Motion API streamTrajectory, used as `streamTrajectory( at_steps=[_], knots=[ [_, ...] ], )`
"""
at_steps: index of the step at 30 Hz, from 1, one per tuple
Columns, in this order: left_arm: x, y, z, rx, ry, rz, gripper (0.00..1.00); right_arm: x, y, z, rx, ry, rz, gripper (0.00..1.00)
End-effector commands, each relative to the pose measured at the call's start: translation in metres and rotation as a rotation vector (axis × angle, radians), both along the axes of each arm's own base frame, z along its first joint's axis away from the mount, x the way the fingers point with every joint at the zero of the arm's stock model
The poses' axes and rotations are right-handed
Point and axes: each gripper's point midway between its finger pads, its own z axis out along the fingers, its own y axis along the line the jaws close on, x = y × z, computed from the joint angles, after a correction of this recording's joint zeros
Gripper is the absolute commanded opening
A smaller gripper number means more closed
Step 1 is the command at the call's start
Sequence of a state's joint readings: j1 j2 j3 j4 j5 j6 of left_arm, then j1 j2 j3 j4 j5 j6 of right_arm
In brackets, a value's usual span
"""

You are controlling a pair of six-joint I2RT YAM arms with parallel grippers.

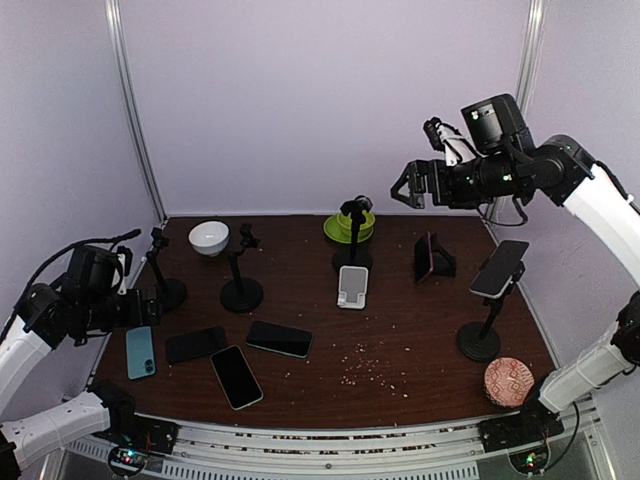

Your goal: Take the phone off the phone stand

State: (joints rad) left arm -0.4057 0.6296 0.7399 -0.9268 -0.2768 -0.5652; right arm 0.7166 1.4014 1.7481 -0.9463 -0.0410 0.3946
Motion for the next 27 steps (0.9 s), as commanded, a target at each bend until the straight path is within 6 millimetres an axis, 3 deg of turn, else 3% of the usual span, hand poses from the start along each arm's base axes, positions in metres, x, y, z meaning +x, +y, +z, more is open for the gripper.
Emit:
streamTrajectory(
  at_steps=[1,8,14,20,27],
  knots=[
    [0.003,0.001,0.014,-0.019,-0.035,0.019,0.98,0.001,-0.035,0.002,-0.069,-0.018,-0.058,1.0],
    [0.002,0.001,0.014,-0.025,-0.039,0.017,0.98,0.035,-0.056,-0.001,-0.07,0.02,-0.183,1.0],
    [0.003,-0.013,0.003,-0.044,0.029,-0.043,0.98,0.07,-0.072,-0.024,-0.099,0.118,-0.304,1.0],
    [0.003,-0.019,-0.002,-0.052,0.06,-0.065,0.98,0.091,-0.082,-0.042,-0.167,0.218,-0.358,0.98],
    [0.004,-0.018,-0.003,-0.045,0.068,-0.064,0.98,0.11,-0.091,-0.092,-0.234,0.357,-0.416,0.93]
  ],
)
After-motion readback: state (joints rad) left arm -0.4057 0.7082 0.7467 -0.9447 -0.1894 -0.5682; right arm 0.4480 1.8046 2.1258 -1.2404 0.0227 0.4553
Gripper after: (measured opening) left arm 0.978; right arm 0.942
